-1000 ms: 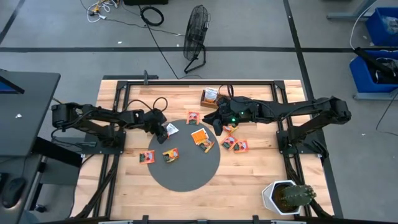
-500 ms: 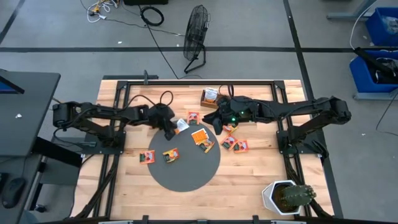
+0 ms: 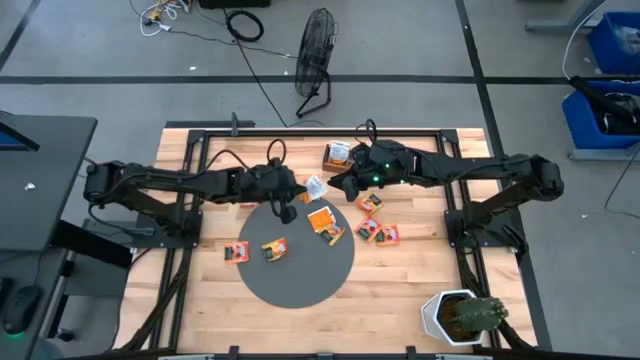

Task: Pick & Place Tea
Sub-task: Put the white tea bag into the left section of the wooden organizer, then put the yellow tea bag into the middle section of the wooden organizer

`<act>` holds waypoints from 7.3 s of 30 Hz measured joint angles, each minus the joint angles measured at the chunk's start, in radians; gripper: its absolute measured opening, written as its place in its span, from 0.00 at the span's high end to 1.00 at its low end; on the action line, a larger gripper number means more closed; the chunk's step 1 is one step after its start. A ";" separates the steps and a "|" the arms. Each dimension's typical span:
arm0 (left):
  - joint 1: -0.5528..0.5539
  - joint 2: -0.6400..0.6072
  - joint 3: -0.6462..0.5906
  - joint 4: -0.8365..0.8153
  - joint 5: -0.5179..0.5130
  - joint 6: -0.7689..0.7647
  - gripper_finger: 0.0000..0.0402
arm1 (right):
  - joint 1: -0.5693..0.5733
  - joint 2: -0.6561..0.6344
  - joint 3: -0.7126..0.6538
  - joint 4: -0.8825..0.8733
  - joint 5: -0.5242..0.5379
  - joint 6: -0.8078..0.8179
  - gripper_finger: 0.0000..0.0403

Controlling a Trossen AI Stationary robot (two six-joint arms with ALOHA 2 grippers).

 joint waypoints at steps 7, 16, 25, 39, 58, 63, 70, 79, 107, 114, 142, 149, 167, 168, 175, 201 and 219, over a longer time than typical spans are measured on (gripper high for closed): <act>-0.046 0.000 0.100 0.002 -0.110 0.109 0.99 | -0.054 0.000 0.000 -0.008 -0.104 0.001 0.64; -0.043 0.000 0.121 0.002 -0.137 0.128 0.99 | -0.074 0.000 0.000 0.087 -0.188 0.025 0.62; -0.044 0.000 0.121 0.057 -0.137 0.128 0.99 | -0.088 0.000 0.000 0.126 -0.227 0.063 0.68; -0.046 -0.001 0.122 0.071 -0.135 0.127 0.98 | -0.087 0.000 0.000 0.170 -0.224 -0.019 0.98; -0.046 -0.162 0.123 -0.262 -0.134 -0.060 0.85 | -0.241 -0.012 0.000 0.000 -0.216 -0.691 1.00; -0.046 -0.249 0.122 -0.327 -0.125 -0.106 0.85 | -0.315 0.035 -0.001 -0.092 -0.213 -0.800 1.00; -0.046 -0.324 0.122 -0.314 -0.125 -0.112 0.85 | -0.357 0.149 0.000 -0.055 -0.215 -0.877 1.00; -0.046 -0.364 0.121 -0.318 -0.086 -0.217 0.85 | -0.431 0.254 0.000 -0.033 -0.169 -1.010 1.00; -0.046 -0.365 0.121 -0.306 0.014 -0.327 0.85 | -0.490 0.391 0.000 0.007 -0.287 -1.102 1.00; -0.046 -0.365 0.121 -0.306 0.014 -0.320 0.85 | -0.491 0.401 0.000 0.013 -0.233 -1.127 1.00; -0.043 -0.365 0.121 -0.260 0.014 -0.247 0.85 | -0.482 0.182 0.000 -0.066 -0.073 -1.117 0.56; -0.009 -0.365 0.121 -0.279 0.005 -0.208 0.85 | -0.375 -0.022 0.000 -0.303 -0.006 -0.939 0.53; 0.191 -0.347 0.119 -0.788 -0.047 -0.352 0.85 | 0.131 -0.182 0.000 -0.564 0.074 -0.253 0.60; 0.212 -0.339 0.120 -0.797 -0.037 -0.366 0.85 | 0.150 -0.178 0.000 -0.545 0.097 -0.226 0.60; 0.301 -0.269 0.120 -0.819 0.104 -0.361 0.73 | 0.224 -0.145 0.000 -0.482 0.136 -0.058 0.60; 0.178 -0.181 0.120 -0.735 0.102 -0.273 0.51 | 0.119 -0.052 -0.098 -0.793 0.232 0.623 0.60; 0.164 -0.181 0.120 -0.732 0.101 -0.371 0.51 | -0.119 0.197 -0.130 -0.629 0.179 0.237 0.60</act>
